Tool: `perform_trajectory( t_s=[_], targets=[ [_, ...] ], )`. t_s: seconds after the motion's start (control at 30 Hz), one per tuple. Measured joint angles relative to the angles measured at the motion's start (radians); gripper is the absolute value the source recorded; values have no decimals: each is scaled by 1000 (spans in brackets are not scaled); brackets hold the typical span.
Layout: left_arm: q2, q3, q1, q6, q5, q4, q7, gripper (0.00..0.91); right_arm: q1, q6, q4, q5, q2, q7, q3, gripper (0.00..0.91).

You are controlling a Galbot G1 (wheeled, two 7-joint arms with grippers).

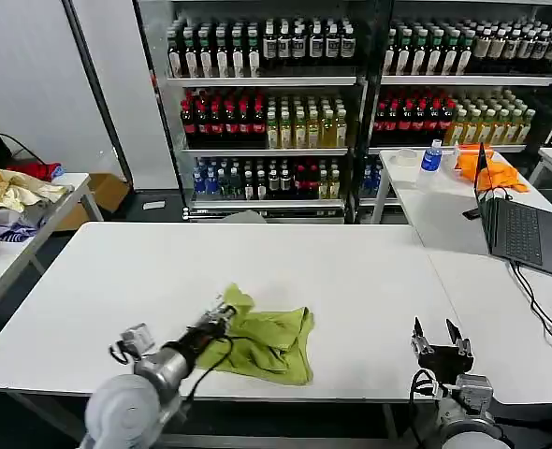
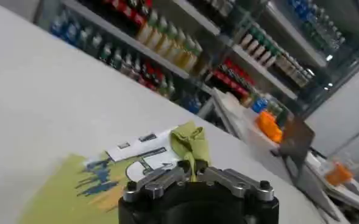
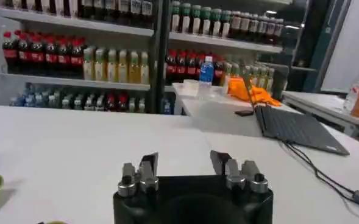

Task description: Fold and organize the clothes.

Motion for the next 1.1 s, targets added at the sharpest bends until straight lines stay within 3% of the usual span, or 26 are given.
perform_trajectory(
  t_s=[0.13, 0.17, 0.2, 0.63, 1.1],
  targets=[
    [-47, 71, -25, -6, 14, 46, -5, 20, 3, 2, -6, 3, 1, -1, 2, 615],
    [-57, 86, -30, -8, 19, 57, -6, 302, 4, 2, -7, 3, 1, -1, 3, 615],
    [-68, 102, -36, -9, 24, 69, -8, 907, 4, 2, -8, 4, 1, -1, 4, 615],
    [-114, 193, -83, -15, 89, 137, 31, 907, 20, 0, -26, -2, 9, 3, -6, 615],
    [-48, 122, -28, -11, 110, 66, 71, 907, 28, -5, -23, -17, 28, 5, -21, 615]
  ],
)
